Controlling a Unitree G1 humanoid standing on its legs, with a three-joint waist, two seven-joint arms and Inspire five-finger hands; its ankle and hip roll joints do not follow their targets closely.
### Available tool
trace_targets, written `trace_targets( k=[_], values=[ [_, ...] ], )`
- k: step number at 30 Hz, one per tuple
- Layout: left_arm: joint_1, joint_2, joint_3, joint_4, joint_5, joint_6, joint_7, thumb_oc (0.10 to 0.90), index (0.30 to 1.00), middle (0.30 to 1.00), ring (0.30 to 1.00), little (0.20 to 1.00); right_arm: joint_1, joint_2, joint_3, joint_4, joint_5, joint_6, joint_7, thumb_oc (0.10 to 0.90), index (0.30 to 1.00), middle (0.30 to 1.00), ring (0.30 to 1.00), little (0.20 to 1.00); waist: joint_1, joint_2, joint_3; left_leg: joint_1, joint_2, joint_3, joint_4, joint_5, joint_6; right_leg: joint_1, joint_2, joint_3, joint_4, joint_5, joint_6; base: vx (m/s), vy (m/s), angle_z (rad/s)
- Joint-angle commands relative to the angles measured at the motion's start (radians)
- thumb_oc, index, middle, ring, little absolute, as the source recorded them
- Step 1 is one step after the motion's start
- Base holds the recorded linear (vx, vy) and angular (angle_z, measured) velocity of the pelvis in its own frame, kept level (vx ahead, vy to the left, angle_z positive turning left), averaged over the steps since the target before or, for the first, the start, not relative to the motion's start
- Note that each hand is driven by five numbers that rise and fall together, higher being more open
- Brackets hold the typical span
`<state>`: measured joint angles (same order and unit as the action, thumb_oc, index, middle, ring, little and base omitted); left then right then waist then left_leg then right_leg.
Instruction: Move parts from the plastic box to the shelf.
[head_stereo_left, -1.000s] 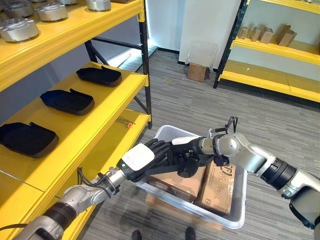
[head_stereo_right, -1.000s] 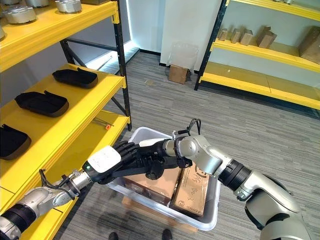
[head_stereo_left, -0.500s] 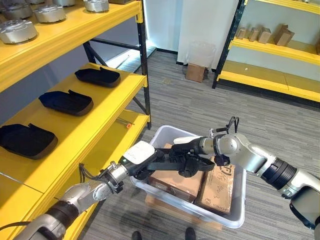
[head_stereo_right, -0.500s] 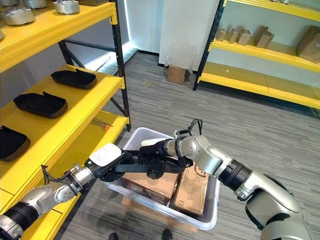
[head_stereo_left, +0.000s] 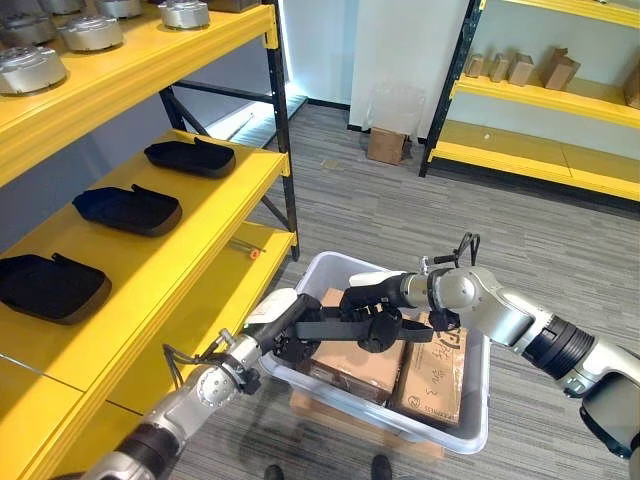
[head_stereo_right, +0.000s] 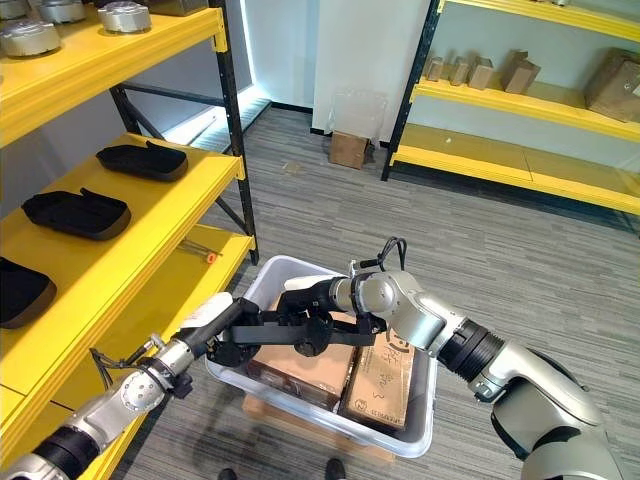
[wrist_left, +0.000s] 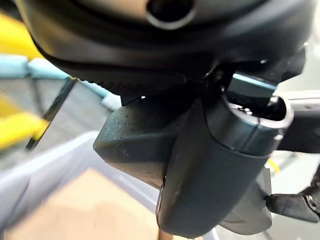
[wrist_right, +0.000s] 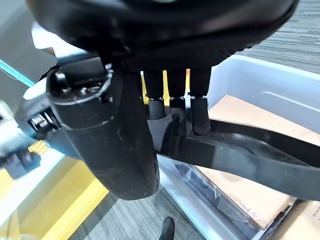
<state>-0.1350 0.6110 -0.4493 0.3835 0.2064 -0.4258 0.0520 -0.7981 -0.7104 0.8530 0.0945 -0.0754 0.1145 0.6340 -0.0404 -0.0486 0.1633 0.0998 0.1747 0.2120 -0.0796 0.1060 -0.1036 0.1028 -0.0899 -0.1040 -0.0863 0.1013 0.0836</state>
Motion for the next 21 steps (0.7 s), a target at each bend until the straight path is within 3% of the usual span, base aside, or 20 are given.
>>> trace_targets(
  k=[1,2,3,7,13,16,18,21],
  values=[
    [-0.138,-0.08,-0.06,-0.029,-0.064,-0.083,0.013,0.4,0.3,0.3,0.3,0.3,-0.124,0.168,-0.127,-0.068,0.19,-0.092,-0.218,0.4,0.3,0.3,0.3,0.3,0.029,0.0,-0.058,0.052,0.059,-0.005,-0.008,-0.066,-0.032,0.019,-0.075,-0.054,0.01,-0.031,0.092,0.0,0.0,0.0],
    [-0.132,-0.082,-0.058,-0.028,-0.061,-0.085,0.019,0.4,0.3,0.3,0.3,0.3,-0.116,0.169,-0.136,-0.073,0.197,-0.088,-0.228,0.584,0.558,0.558,0.558,0.558,0.028,0.001,-0.058,0.053,0.059,-0.004,-0.008,-0.066,-0.032,0.019,-0.076,-0.054,0.01,-0.03,0.091,0.0,0.0,0.0],
    [-0.122,-0.087,-0.049,-0.03,-0.061,-0.079,0.032,0.4,0.3,0.3,0.3,0.3,-0.096,0.175,-0.166,-0.08,0.236,-0.083,-0.275,0.9,1.0,1.0,1.0,1.0,0.026,0.002,-0.056,0.053,0.059,-0.004,-0.008,-0.066,-0.033,0.019,-0.076,-0.053,0.01,-0.029,0.091,0.0,0.0,0.0],
    [-0.097,-0.094,-0.012,-0.046,-0.085,-0.047,0.045,0.4,0.3,0.3,0.3,0.3,-0.026,0.212,-0.255,-0.092,0.334,-0.036,-0.294,0.9,1.0,1.0,1.0,1.0,0.02,0.007,-0.053,0.058,0.058,-0.005,-0.008,-0.067,-0.032,0.022,-0.076,-0.049,0.008,-0.029,0.091,0.0,0.0,0.0],
    [-0.05,-0.105,0.057,-0.049,-0.22,0.014,-0.008,0.4,0.3,0.3,0.3,0.3,0.112,0.219,-0.375,-0.154,0.437,-0.06,-0.348,0.9,1.0,1.0,1.0,1.0,0.01,0.012,-0.05,0.062,0.058,-0.003,-0.008,-0.067,-0.03,0.022,-0.078,-0.049,0.007,-0.025,0.091,0.0,0.0,0.0],
    [-0.009,-0.119,0.099,-0.05,-0.255,0.019,-0.031,0.4,0.3,0.3,0.3,0.3,0.167,0.198,-0.448,-0.262,0.482,-0.004,-0.372,0.9,1.0,1.0,1.0,1.0,0.002,0.014,-0.046,0.065,0.058,0.004,-0.008,-0.067,-0.029,0.021,-0.079,-0.048,0.005,-0.022,0.091,0.0,0.0,0.0],
    [0.03,-0.129,0.128,-0.043,-0.258,0.008,-0.026,0.4,0.3,0.3,0.3,0.3,0.208,0.18,-0.521,-0.365,0.608,0.022,-0.443,0.9,1.0,1.0,1.0,1.0,-0.008,0.012,-0.047,0.068,0.06,0.015,-0.008,-0.069,-0.03,0.02,-0.08,-0.046,0.002,-0.019,0.092,0.0,0.0,0.0],
    [0.053,-0.129,0.143,-0.044,-0.245,-0.003,-0.018,0.4,0.3,0.3,0.3,0.3,0.239,0.178,-0.59,-0.411,0.74,-0.022,-0.52,0.9,1.0,1.0,1.0,1.0,-0.017,0.011,-0.05,0.07,0.061,0.022,-0.008,-0.069,-0.031,0.019,-0.079,-0.041,0.0,-0.017,0.092,0.0,0.0,0.0]
  ],
)
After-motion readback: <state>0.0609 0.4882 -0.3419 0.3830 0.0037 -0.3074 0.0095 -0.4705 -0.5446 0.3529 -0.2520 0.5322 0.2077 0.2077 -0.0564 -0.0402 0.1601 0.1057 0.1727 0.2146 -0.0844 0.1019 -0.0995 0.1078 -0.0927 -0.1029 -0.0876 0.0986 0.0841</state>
